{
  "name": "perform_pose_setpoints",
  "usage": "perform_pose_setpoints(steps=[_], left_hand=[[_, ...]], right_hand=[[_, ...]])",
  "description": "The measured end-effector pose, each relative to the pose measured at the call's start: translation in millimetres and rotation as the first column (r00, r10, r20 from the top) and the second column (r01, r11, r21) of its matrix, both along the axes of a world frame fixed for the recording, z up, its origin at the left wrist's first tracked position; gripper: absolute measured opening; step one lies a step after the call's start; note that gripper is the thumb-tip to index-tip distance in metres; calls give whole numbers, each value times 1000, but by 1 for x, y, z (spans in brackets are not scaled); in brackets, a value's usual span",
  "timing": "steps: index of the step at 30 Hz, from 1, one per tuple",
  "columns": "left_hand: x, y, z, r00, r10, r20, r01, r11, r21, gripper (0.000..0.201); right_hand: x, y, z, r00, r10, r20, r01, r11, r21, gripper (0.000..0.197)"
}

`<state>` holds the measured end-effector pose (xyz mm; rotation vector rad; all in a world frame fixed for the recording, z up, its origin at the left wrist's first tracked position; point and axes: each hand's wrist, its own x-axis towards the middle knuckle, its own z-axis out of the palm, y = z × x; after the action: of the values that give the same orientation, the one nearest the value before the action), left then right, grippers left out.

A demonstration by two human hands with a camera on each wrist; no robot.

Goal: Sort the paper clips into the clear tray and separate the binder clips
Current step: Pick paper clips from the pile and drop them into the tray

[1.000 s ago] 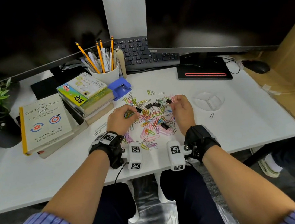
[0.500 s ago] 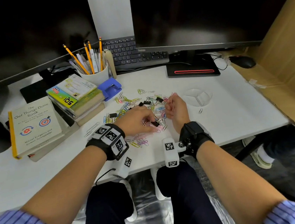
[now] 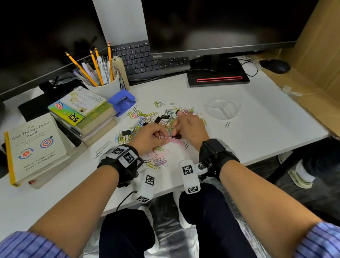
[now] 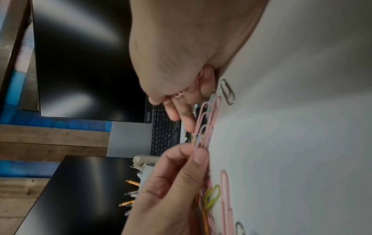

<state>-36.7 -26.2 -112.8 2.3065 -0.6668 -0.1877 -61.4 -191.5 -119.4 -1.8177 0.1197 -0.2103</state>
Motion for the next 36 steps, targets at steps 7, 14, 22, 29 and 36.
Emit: perform_pose_setpoints(steps=[7, 14, 22, 29, 36], left_hand=[[1, 4, -5, 981, 112, -157, -144, 967, -212, 25], [1, 6, -7, 956, 220, -194, -276, 895, -349, 22], [0, 9, -5, 920, 247, -304, -374, 787, -490, 28], [1, 10, -6, 913, 280, -296, -400, 754, -522, 26], [1, 10, -6, 924, 299, -239, -380, 786, -488, 25]], right_hand=[[1, -2, 0, 997, -53, 47, 53, 998, -16, 27], [-9, 4, 10, 999, 42, 21, -40, 995, -89, 15], [-8, 7, 2, 995, 62, -82, -96, 843, -529, 14], [-11, 7, 7, 993, 85, -81, -115, 850, -514, 18], [-11, 7, 6, 997, 29, -69, -63, 821, -567, 16]])
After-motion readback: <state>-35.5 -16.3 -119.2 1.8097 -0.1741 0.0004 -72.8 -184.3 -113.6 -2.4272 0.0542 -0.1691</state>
